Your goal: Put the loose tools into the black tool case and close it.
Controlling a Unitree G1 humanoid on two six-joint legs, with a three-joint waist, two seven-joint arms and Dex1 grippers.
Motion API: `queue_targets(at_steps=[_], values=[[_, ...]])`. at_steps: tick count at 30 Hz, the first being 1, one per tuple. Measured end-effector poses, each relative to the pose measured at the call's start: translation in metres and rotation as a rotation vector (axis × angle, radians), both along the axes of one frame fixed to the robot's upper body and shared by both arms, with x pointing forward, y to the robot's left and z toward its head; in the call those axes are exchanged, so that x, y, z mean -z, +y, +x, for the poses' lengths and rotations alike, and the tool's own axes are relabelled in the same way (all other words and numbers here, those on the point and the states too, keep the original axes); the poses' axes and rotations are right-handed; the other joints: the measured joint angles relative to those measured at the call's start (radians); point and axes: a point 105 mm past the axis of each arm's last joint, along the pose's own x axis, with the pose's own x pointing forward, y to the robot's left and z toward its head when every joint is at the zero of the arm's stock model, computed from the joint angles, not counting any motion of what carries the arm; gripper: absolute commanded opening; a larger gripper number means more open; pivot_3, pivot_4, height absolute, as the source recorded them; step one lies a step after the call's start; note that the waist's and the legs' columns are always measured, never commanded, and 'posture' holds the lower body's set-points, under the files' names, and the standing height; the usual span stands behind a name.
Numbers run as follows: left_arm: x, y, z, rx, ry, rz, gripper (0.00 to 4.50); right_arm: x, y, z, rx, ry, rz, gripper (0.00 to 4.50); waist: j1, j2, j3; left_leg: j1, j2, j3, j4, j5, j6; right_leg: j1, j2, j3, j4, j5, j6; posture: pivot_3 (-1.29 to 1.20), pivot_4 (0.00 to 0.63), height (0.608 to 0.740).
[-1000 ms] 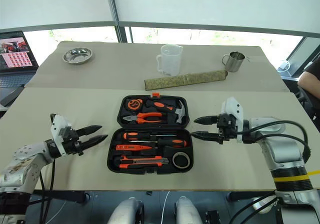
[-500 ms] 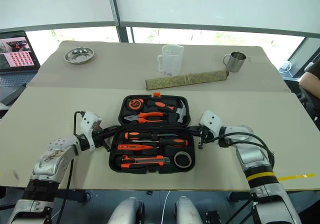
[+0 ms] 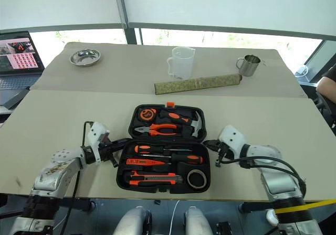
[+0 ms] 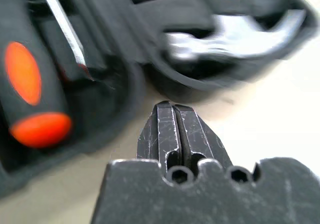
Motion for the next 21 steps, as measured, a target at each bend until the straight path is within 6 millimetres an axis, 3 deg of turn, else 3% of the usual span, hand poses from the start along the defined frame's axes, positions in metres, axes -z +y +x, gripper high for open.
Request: queue_targets(at_steps=[3, 7, 8, 14, 17, 21], values=[[-0.016, 0.026, -0.004, -0.024, 0.060, 0.045, 1.85, -0.016, -0.018, -0.004, 0.102, 0.108, 0.023, 1.79, -0.007, 0.000, 0.000, 0.001, 0.001, 0.000, 0.000, 0.000, 0.000, 0.001, 0.000, 0.000, 0.001, 0.000, 0.000, 0.00, 0.150, 0.740], [-0.033, 0.034, -0.001, -0.034, 0.125, 0.046, 3.33, -0.030, -0.025, 0.000, 0.206, 0.187, -0.115, 3.16, -0.013, 0.000, 0.001, 0.003, 0.001, 0.000, 0.001, 0.000, 0.000, 0.001, 0.001, 0.000, 0.002, 0.000, 0.000, 0.00, 0.150, 0.740], [-0.039, 0.033, 0.001, -0.032, 0.151, 0.015, 3.36, -0.036, -0.020, 0.001, 0.217, 0.218, -0.084, 3.52, -0.014, 0.000, 0.001, 0.003, 0.001, 0.000, 0.001, 0.000, 0.000, 0.001, 0.001, 0.000, 0.002, 0.000, 0.000, 0.00, 0.150, 0.740], [-0.069, 0.021, 0.032, -0.171, 0.296, -0.049, 3.36, -0.055, 0.021, 0.017, 0.286, 0.478, 0.118, 3.52, -0.014, -0.003, 0.004, 0.000, -0.001, -0.003, 0.004, 0.000, 0.000, 0.000, 0.001, 0.000, 0.004, 0.000, 0.000, 0.00, 0.150, 0.740], [-0.058, 0.006, 0.029, -0.179, 0.406, -0.073, 3.36, -0.056, 0.031, 0.021, 0.308, 0.548, 0.140, 3.52, -0.013, -0.003, 0.004, -0.002, -0.001, -0.004, 0.003, 0.000, 0.000, -0.002, 0.000, -0.001, 0.003, -0.001, 0.000, 0.00, 0.150, 0.740], [-0.050, -0.002, 0.026, -0.186, 0.447, -0.047, 3.36, -0.045, 0.023, 0.030, 0.411, 0.582, 0.116, 3.52, -0.012, -0.003, 0.004, -0.007, -0.002, -0.004, 0.003, 0.000, 0.000, -0.005, -0.001, -0.001, 0.002, -0.001, 0.000, 0.00, 0.150, 0.740]])
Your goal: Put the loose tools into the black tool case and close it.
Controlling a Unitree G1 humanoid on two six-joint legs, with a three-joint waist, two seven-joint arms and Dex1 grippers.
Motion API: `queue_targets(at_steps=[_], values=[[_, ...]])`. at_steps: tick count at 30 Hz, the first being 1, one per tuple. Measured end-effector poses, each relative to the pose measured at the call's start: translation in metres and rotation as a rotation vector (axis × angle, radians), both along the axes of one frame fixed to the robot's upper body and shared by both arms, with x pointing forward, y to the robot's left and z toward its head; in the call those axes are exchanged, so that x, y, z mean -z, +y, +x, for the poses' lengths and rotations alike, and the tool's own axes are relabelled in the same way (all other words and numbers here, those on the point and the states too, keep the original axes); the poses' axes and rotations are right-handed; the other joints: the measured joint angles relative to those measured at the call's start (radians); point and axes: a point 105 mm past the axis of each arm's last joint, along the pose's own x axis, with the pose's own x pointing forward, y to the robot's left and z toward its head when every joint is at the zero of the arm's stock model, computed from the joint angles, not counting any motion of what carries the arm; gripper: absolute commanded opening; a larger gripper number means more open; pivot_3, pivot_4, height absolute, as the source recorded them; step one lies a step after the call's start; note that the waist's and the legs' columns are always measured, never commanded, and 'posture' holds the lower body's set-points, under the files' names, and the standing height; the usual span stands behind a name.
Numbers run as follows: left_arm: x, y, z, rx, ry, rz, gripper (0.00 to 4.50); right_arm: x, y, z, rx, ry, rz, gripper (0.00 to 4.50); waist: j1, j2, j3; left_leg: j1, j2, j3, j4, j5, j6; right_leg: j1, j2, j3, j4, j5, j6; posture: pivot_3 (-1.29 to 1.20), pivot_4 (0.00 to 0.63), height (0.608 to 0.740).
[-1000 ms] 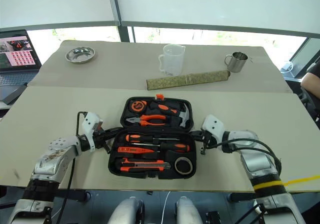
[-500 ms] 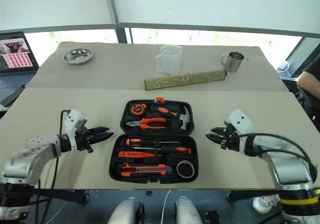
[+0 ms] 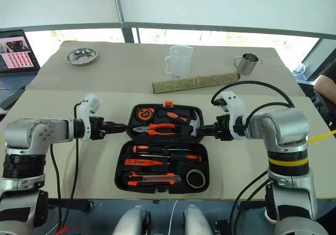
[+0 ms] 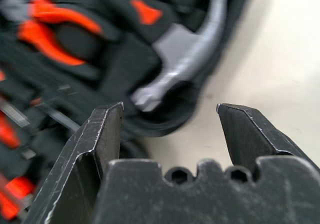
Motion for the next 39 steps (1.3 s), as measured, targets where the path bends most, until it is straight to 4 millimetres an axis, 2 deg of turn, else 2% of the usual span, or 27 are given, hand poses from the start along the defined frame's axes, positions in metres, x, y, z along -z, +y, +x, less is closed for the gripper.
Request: queue_targets(at_steps=[4, 8, 11, 15, 18, 22, 26, 28, 30, 32, 34, 36, 38, 39], values=[[0.007, -0.007, 0.001, 0.002, 0.007, 0.025, 3.36, 0.003, 0.002, 0.007, 0.034, 0.010, -0.014, 3.52, -0.001, 0.000, 0.000, 0.000, 0.000, 0.000, 0.000, 0.000, 0.000, 0.000, 0.000, 0.000, 0.000, 0.000, 0.000, 0.00, 0.150, 0.740], [0.009, -0.010, 0.002, 0.006, 0.001, 0.031, 3.36, 0.002, 0.004, 0.012, 0.052, 0.012, -0.014, 2.41, -0.003, 0.000, 0.000, 0.000, 0.000, 0.000, 0.000, 0.000, 0.000, 0.000, 0.000, 0.000, 0.001, 0.000, 0.000, 0.00, 0.150, 0.740], [0.013, -0.011, 0.004, 0.003, -0.007, 0.050, 2.60, 0.009, 0.006, 0.014, 0.072, 0.040, -0.010, 1.43, -0.003, 0.000, 0.000, 0.000, 0.000, 0.000, 0.000, 0.000, 0.000, 0.000, 0.000, 0.000, 0.001, 0.000, 0.000, 0.00, 0.150, 0.740], [0.012, -0.015, 0.004, 0.013, -0.017, 0.038, 1.16, 0.014, 0.011, 0.013, 0.051, 0.065, -0.002, 0.06, -0.003, 0.000, 0.000, 0.002, 0.000, -0.001, 0.000, 0.000, 0.000, 0.002, 0.000, 0.000, 0.001, 0.000, 0.000, 0.00, 0.150, 0.740], [0.009, -0.011, 0.005, -0.006, -0.027, 0.031, 0.10, 0.015, 0.012, 0.013, 0.050, 0.071, 0.005, 0.00, -0.003, 0.000, 0.000, 0.004, 0.000, 0.000, 0.000, 0.000, 0.000, 0.004, 0.000, 0.000, 0.001, 0.000, 0.000, 0.00, 0.150, 0.740], [0.008, -0.009, 0.005, -0.021, -0.026, 0.025, 0.04, 0.016, 0.014, 0.014, 0.054, 0.075, 0.008, 0.00, -0.005, 0.000, 0.000, 0.006, 0.000, -0.001, 0.000, 0.000, 0.000, 0.005, 0.000, 0.000, 0.002, 0.000, 0.000, 0.00, 0.150, 0.740], [0.009, -0.008, 0.008, -0.049, -0.073, -0.032, 0.04, 0.014, 0.015, 0.019, 0.043, 0.006, 0.028, 0.00, -0.006, 0.000, 0.000, 0.006, 0.000, -0.001, 0.000, 0.000, -0.001, 0.005, 0.000, 0.000, 0.003, 0.000, 0.000, 0.00, 0.150, 0.740], [0.007, -0.007, 0.012, -0.071, -0.155, -0.084, 0.04, 0.009, 0.016, 0.024, -0.004, -0.127, 0.039, 0.00, -0.005, 0.000, 0.001, 0.004, 0.000, 0.000, 0.000, 0.001, -0.001, 0.003, 0.000, 0.000, 0.003, 0.000, 0.000, 0.00, 0.150, 0.740], [-0.002, -0.002, 0.017, -0.108, -0.283, -0.145, 0.04, -0.008, 0.019, 0.025, -0.051, -0.307, 0.066, 0.00, -0.004, 0.000, 0.005, -0.002, 0.000, 0.000, 0.001, 0.001, -0.002, -0.003, 0.000, 0.000, 0.003, 0.001, 0.000, 0.00, 0.150, 0.740], [-0.015, 0.005, 0.020, -0.109, -0.454, -0.139, 0.04, -0.031, 0.023, 0.016, -0.146, -0.519, 0.059, 0.00, -0.003, 0.000, 0.005, -0.009, 0.000, -0.001, 0.001, 0.001, -0.002, -0.011, 0.000, 0.000, 0.004, 0.001, 0.000, 0.00, 0.150, 0.740], [-0.021, 0.007, 0.015, -0.059, -0.618, -0.096, 0.04, -0.038, 0.023, 0.006, -0.255, -0.710, -0.054, 0.00, 0.001, 0.000, 0.005, -0.010, 0.000, 0.000, -0.001, 0.001, -0.002, -0.011, -0.001, 0.000, 0.003, 0.001, 0.000, 0.00, 0.150, 0.740], [-0.017, 0.009, 0.006, -0.002, -0.740, -0.041, 0.04, -0.030, 0.021, -0.002, -0.364, -0.854, -0.189, 0.00, 0.002, 0.000, 0.005, -0.010, -0.001, 0.002, -0.001, 0.001, -0.003, -0.011, -0.002, 0.000, 0.002, 0.001, 0.000, 0.00, 0.150, 0.740], [0.001, 0.014, -0.006, 0.066, -0.825, 0.077, 0.04, -0.007, 0.021, -0.012, -0.500, -0.960, -0.323, 0.00, 0.000, -0.001, 0.005, -0.010, -0.001, 0.004, -0.001, 0.000, -0.001, -0.010, -0.004, 0.001, -0.005, 0.001, 0.001, 0.00, 0.150, 0.740], [0.004, 0.014, -0.014, 0.111, -0.892, 0.134, 0.04, 0.004, 0.019, -0.016, -0.551, -1.005, -0.375, 0.00, -0.002, -0.001, 0.005, -0.009, -0.001, 0.006, -0.001, -0.001, -0.001, -0.009, -0.004, 0.001, -0.005, 0.001, 0.001, 0.00, 0.150, 0.740]])
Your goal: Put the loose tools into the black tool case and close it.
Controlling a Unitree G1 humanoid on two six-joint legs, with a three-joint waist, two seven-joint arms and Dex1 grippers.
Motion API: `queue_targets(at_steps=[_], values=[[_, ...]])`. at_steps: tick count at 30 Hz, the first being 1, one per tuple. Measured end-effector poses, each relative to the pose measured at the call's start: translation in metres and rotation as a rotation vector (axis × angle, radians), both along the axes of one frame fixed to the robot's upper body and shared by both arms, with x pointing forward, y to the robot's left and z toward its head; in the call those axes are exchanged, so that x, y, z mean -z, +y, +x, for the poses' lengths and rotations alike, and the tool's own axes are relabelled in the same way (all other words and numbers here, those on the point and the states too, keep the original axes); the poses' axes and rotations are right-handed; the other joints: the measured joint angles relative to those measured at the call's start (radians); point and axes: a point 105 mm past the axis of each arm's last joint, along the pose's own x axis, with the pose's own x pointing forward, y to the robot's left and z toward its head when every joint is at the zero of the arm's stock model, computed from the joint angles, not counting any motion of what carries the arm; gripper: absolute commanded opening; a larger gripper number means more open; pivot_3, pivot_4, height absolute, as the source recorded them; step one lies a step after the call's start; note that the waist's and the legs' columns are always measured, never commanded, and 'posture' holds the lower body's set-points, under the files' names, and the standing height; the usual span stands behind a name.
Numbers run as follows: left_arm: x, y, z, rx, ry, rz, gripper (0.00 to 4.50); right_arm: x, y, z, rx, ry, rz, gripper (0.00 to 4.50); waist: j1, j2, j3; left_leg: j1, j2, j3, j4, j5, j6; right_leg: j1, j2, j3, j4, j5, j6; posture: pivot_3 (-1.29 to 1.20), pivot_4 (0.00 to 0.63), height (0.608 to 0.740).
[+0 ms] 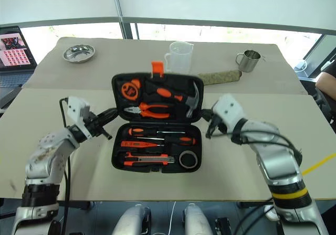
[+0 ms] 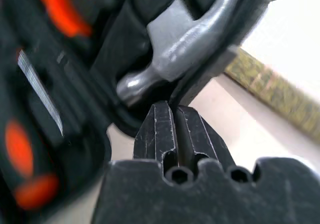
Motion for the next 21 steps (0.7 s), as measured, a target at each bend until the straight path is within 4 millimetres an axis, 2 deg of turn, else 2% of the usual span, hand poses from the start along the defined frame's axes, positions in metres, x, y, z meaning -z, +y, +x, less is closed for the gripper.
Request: queue_targets(at_steps=[1, 2, 3, 4, 5, 6, 7, 9, 10, 12, 15, 17, 18, 21], values=[[0.000, 0.001, -0.005, 0.014, -0.066, 0.076, 0.04, 0.003, -0.001, -0.002, -0.027, -0.075, -0.040, 0.00, -0.001, 0.000, 0.000, 0.004, 0.000, 0.001, 0.000, 0.000, 0.000, 0.002, -0.002, 0.000, 0.000, 0.000, 0.000, 0.00, 0.150, 0.740], [0.008, 0.003, -0.011, 0.035, -0.092, 0.154, 0.69, 0.006, -0.002, -0.003, -0.057, -0.140, -0.088, 0.00, -0.002, 0.001, -0.001, 0.011, -0.001, 0.003, -0.002, -0.001, 0.001, 0.010, -0.003, 0.000, -0.001, 0.000, 0.001, 0.00, 0.150, 0.740], [0.011, 0.004, -0.017, 0.052, -0.110, 0.188, 0.83, 0.010, -0.004, -0.004, -0.075, -0.176, -0.116, 0.00, -0.003, 0.001, -0.001, 0.017, -0.001, 0.004, -0.005, -0.002, 0.002, 0.017, -0.003, 0.000, -0.005, 0.000, 0.001, 0.00, 0.150, 0.740], [0.021, 0.007, -0.025, 0.068, -0.104, 0.222, 1.20, 0.015, -0.007, -0.005, -0.087, -0.206, -0.133, 0.36, -0.003, 0.001, -0.001, 0.026, -0.001, 0.005, -0.008, -0.002, 0.002, 0.024, -0.004, 0.000, -0.007, 0.000, 0.002, 0.00, 0.150, 0.740], [0.033, 0.009, -0.031, 0.079, -0.073, 0.242, 1.36, 0.018, -0.008, -0.006, -0.095, -0.219, -0.135, 0.73, -0.003, 0.001, -0.001, 0.030, -0.001, 0.005, -0.008, -0.002, 0.003, 0.028, -0.005, 0.000, -0.007, 0.000, 0.002, 0.00, 0.150, 0.740], [0.038, 0.013, -0.035, 0.071, -0.081, 0.245, 1.95, 0.023, -0.012, -0.009, -0.102, -0.227, -0.155, 1.06, -0.001, 0.000, -0.001, 0.033, -0.001, 0.005, -0.008, -0.002, 0.003, 0.032, -0.005, -0.001, -0.007, -0.001, 0.002, 0.00, 0.150, 0.740], [0.040, 0.017, -0.038, 0.067, -0.087, 0.273, 2.11, 0.029, -0.017, -0.011, -0.108, -0.216, -0.182, 1.33, 0.004, -0.001, -0.001, 0.034, 0.000, 0.004, -0.008, -0.001, 0.003, 0.034, -0.005, -0.002, -0.008, -0.001, 0.002, 0.00, 0.150, 0.740], [0.052, 0.028, -0.045, 0.049, -0.048, 0.309, 2.78, 0.038, -0.022, -0.019, -0.121, -0.196, -0.197, 2.05, 0.005, -0.001, -0.001, 0.033, 0.000, 0.005, -0.008, -0.001, 0.004, 0.033, -0.006, -0.001, -0.008, -0.001, 0.003, 0.00, 0.150, 0.740], [0.057, 0.036, -0.048, 0.034, -0.021, 0.326, 2.79, 0.043, -0.026, -0.024, -0.122, -0.183, -0.205, 2.46, 0.003, -0.001, -0.001, 0.033, 0.000, 0.005, -0.008, -0.001, 0.004, 0.032, -0.006, -0.001, -0.007, -0.001, 0.003, 0.00, 0.150, 0.740], [0.055, 0.046, -0.049, 0.012, -0.005, 0.331, 2.79, 0.050, -0.033, -0.030, -0.111, -0.155, -0.216, 3.08, 0.002, -0.002, -0.001, 0.033, 0.000, 0.005, -0.008, -0.001, 0.004, 0.032, -0.006, -0.001, -0.007, -0.001, 0.003, 0.00, 0.150, 0.740], [0.054, 0.064, -0.052, -0.017, 0.043, 0.346, 2.79, 0.051, -0.049, -0.035, -0.060, -0.128, -0.220, 3.08, -0.002, -0.001, -0.002, 0.033, 0.001, 0.005, -0.009, -0.001, 0.004, 0.032, -0.006, -0.001, -0.006, -0.001, 0.003, 0.00, 0.150, 0.740], [0.053, 0.071, -0.051, -0.023, 0.074, 0.341, 2.79, 0.048, -0.062, -0.041, -0.010, -0.064, -0.190, 2.55, -0.002, -0.001, -0.002, 0.034, 0.001, 0.005, -0.009, -0.001, 0.004, 0.033, -0.006, -0.001, -0.006, -0.001, 0.003, 0.00, 0.150, 0.740], [0.052, 0.071, -0.048, -0.027, 0.087, 0.329, 2.26, 0.048, -0.066, -0.045, 0.003, -0.017, -0.166, 2.36, -0.001, -0.001, -0.002, 0.034, 0.001, 0.005, -0.009, -0.001, 0.004, 0.033, -0.005, -0.001, -0.006, -0.001, 0.003, 0.00, 0.150, 0.740], [0.044, 0.072, -0.031, -0.068, 0.135, 0.262, 1.23, 0.051, -0.059, -0.072, -0.043, 0.162, -0.089, 1.33, 0.007, -0.001, -0.002, 0.033, 0.001, 0.003, -0.008, -0.001, 0.004, 0.033, -0.005, -0.002, -0.006, -0.001, 0.003, 0.00, 0.150, 0.740]])
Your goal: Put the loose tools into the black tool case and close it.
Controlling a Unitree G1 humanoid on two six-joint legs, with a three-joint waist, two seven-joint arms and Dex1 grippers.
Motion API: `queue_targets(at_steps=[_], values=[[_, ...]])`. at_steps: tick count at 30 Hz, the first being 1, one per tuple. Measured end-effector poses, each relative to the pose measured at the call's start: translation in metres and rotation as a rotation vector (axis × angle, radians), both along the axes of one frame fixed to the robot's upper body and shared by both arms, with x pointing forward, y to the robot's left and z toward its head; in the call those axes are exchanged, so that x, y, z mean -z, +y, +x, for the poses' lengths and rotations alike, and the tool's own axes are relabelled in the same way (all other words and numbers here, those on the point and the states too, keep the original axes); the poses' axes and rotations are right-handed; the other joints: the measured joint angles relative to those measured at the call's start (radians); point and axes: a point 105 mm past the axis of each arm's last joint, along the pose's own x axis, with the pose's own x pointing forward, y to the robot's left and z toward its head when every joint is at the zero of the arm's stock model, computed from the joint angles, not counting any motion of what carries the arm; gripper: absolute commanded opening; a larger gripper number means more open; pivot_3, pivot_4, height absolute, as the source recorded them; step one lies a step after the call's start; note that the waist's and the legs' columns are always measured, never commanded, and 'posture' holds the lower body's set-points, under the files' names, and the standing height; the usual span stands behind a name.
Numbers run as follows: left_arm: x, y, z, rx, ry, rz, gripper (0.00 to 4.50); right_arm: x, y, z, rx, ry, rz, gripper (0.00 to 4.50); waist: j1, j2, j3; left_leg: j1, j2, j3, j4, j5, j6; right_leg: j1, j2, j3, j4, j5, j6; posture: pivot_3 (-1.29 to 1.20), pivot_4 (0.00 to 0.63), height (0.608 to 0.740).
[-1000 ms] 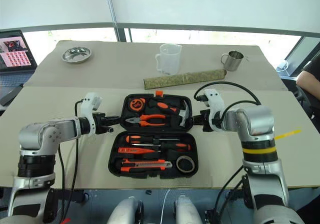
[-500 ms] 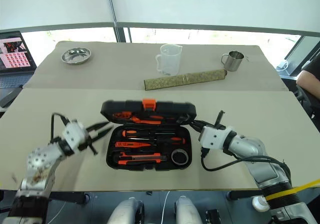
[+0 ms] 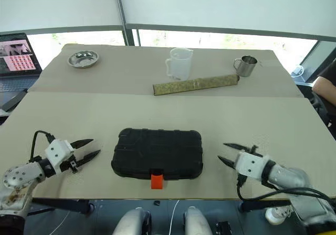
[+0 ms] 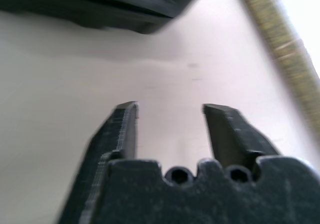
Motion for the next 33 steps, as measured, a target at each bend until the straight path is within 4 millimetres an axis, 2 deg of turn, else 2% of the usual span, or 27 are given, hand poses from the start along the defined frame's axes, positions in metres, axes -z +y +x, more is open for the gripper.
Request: queue_targets(at_steps=[1, 4, 7, 10, 13, 17, 23, 26, 30, 33], values=[[-0.007, -0.001, 0.008, -0.012, -0.010, -0.009, 0.80, -0.001, 0.007, -0.008, -0.029, 0.038, 0.020, 0.91, 0.001, 0.000, 0.000, 0.000, 0.000, 0.000, 0.001, 0.000, 0.000, 0.000, 0.000, 0.000, 0.000, 0.000, 0.000, 0.00, 0.150, 0.740], [-0.028, -0.013, 0.027, -0.004, -0.025, -0.047, 0.01, -0.005, 0.022, -0.021, -0.077, 0.119, 0.064, 0.06, 0.000, 0.000, 0.000, -0.001, 0.000, 0.000, 0.001, 0.000, 0.000, 0.000, 0.000, 0.000, 0.000, 0.000, 0.001, 0.00, 0.150, 0.740], [-0.040, -0.045, 0.044, 0.100, 0.053, -0.084, 0.01, 0.005, 0.040, -0.037, -0.135, 0.256, 0.071, 0.06, 0.003, -0.001, 0.000, -0.002, -0.003, 0.000, 0.002, 0.000, 0.000, 0.000, 0.001, 0.000, 0.000, 0.000, 0.002, 0.00, 0.150, 0.740], [-0.036, -0.069, 0.048, 0.211, 0.164, -0.070, 0.01, 0.018, 0.053, -0.040, -0.151, 0.323, 0.070, 0.06, -0.005, -0.001, 0.000, -0.003, -0.003, 0.000, 0.002, 0.000, 0.000, -0.002, 0.002, 0.001, 0.000, 0.000, 0.002, 0.00, 0.150, 0.740], [-0.022, -0.078, 0.054, 0.267, 0.250, 0.005, 0.01, 0.023, 0.071, -0.040, -0.180, 0.377, 0.063, 0.06, -0.010, -0.001, 0.000, -0.003, -0.001, -0.002, 0.002, 0.000, 0.000, -0.002, 0.007, 0.003, -0.001, 0.000, 0.001, 0.00, 0.150, 0.740], [-0.005, -0.079, 0.056, 0.278, 0.310, 0.034, 0.01, 0.022, 0.085, -0.035, -0.207, 0.358, 0.041, 0.06, -0.008, -0.002, 0.000, -0.004, 0.002, -0.003, 0.002, 0.000, 0.000, -0.003, 0.010, 0.002, 0.000, 0.000, 0.000, 0.00, 0.150, 0.740], [-0.004, -0.073, 0.046, 0.303, 0.363, 0.019, 0.01, 0.020, 0.099, -0.005, -0.199, 0.265, 0.029, 0.06, -0.012, -0.004, 0.000, -0.003, 0.003, -0.003, 0.003, 0.001, -0.001, -0.003, 0.011, 0.002, 0.000, 0.000, -0.002, 0.00, 0.150, 0.740], [-0.003, -0.064, 0.042, 0.265, 0.369, -0.010, 0.01, 0.017, 0.098, 0.018, -0.170, 0.203, 0.017, 0.06, -0.011, -0.005, 0.000, -0.002, 0.003, -0.003, 0.003, 0.001, -0.002, -0.003, 0.011, 0.002, 0.001, 0.001, -0.003, 0.00, 0.150, 0.740], [-0.001, -0.057, 0.025, 0.235, 0.371, -0.051, 0.01, 0.012, 0.096, 0.054, -0.130, 0.129, 0.010, 0.06, -0.017, -0.005, 0.000, -0.002, 0.004, -0.002, 0.003, 0.001, -0.002, -0.003, 0.011, 0.002, 0.001, 0.001, -0.003, 0.00, 0.150, 0.740], [-0.003, -0.056, 0.014, 0.226, 0.376, -0.119, 0.01, 0.008, 0.088, 0.070, -0.100, 0.099, -0.001, 0.06, -0.010, -0.005, 0.001, -0.004, 0.004, -0.002, 0.003, 0.001, -0.002, -0.004, 0.010, 0.002, 0.001, 0.001, -0.003, 0.00, 0.150, 0.740]])
